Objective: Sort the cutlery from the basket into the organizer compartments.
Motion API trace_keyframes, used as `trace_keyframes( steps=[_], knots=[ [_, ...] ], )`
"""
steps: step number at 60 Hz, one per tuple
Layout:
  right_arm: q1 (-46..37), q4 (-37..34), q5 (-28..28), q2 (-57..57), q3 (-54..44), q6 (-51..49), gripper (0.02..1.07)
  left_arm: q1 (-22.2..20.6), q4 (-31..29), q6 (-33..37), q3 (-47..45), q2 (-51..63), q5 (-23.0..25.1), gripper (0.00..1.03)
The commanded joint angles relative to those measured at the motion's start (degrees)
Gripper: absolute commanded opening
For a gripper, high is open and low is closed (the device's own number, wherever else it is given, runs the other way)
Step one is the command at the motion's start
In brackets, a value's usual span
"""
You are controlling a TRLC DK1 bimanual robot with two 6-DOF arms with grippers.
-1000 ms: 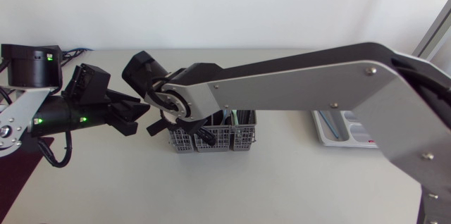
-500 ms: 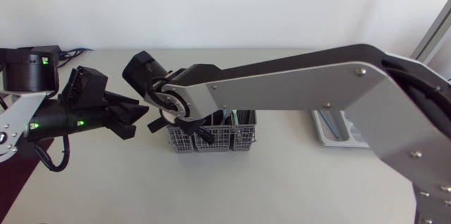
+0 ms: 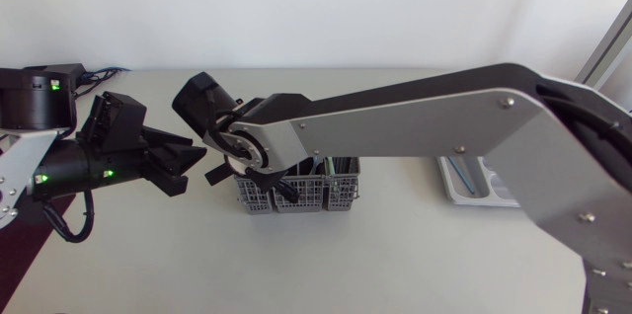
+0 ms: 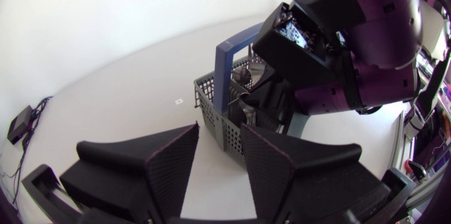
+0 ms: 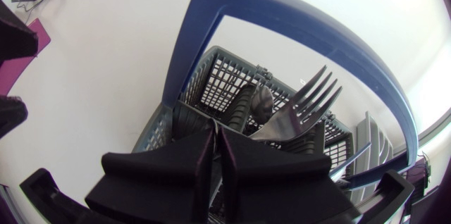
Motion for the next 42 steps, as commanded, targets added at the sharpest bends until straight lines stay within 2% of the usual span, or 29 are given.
trace_keyframes(
  steps=[1,19,42],
  knots=[
    [-0.35,0.06,0.13,-0.94,-2.93,-1.74,0.08,0.16,-0.38,0.8,-1.43,-1.08,0.57,0.42],
    [0.44,3.14,-0.48,-8.76,-8.29,-5.43,0.08,0.34,-0.65,0.8,-1.6,-4.07,0.57,0.42],
    [1.32,10.7,-5.14,-22.39,-17.43,-12.64,0.08,-0.36,-1.35,1.42,-1.6,-8.73,1.01,0.43]
  ],
)
